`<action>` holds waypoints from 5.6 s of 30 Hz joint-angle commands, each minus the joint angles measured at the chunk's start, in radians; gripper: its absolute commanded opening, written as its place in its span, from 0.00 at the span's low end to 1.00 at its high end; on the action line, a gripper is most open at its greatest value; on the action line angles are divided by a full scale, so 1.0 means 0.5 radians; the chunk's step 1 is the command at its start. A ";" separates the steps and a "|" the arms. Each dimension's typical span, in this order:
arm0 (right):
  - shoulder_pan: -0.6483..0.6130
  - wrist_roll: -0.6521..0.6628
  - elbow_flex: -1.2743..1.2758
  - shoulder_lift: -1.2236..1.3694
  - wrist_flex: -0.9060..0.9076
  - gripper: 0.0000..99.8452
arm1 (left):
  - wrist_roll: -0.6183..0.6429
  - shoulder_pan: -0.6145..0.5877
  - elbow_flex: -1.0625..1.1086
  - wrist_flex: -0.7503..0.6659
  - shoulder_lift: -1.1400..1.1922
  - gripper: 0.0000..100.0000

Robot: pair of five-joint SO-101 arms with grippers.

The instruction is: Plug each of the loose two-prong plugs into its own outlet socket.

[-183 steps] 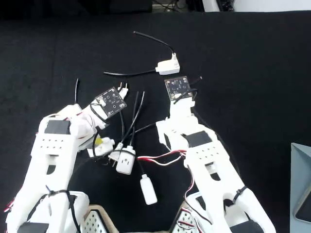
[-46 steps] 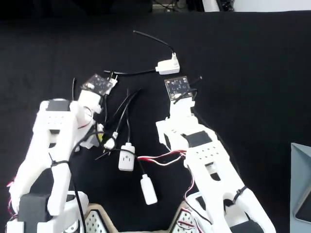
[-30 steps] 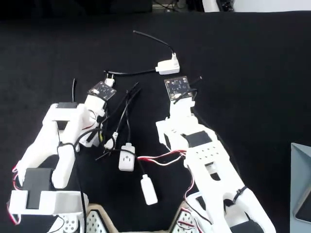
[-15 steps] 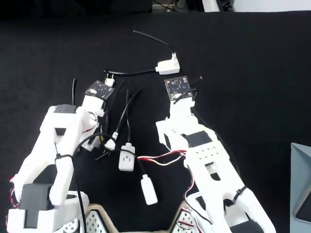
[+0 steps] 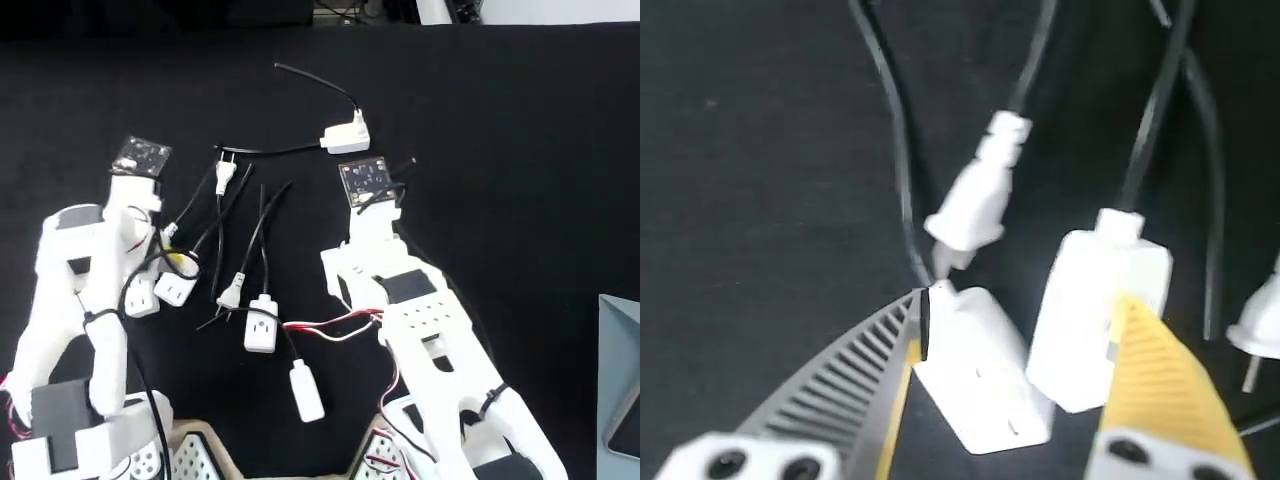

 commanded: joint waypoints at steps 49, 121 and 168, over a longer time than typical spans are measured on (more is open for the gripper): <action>0.031 -0.003 -0.041 0.008 -0.015 0.01 | -0.249 0.689 0.437 -0.402 -0.077 0.17; -1.172 0.000 -1.054 1.186 -0.445 0.01 | 0.801 -0.744 0.600 0.012 -0.918 0.03; -1.117 0.098 -0.919 1.318 -0.470 0.01 | 0.795 -0.750 0.664 -0.058 -0.905 0.03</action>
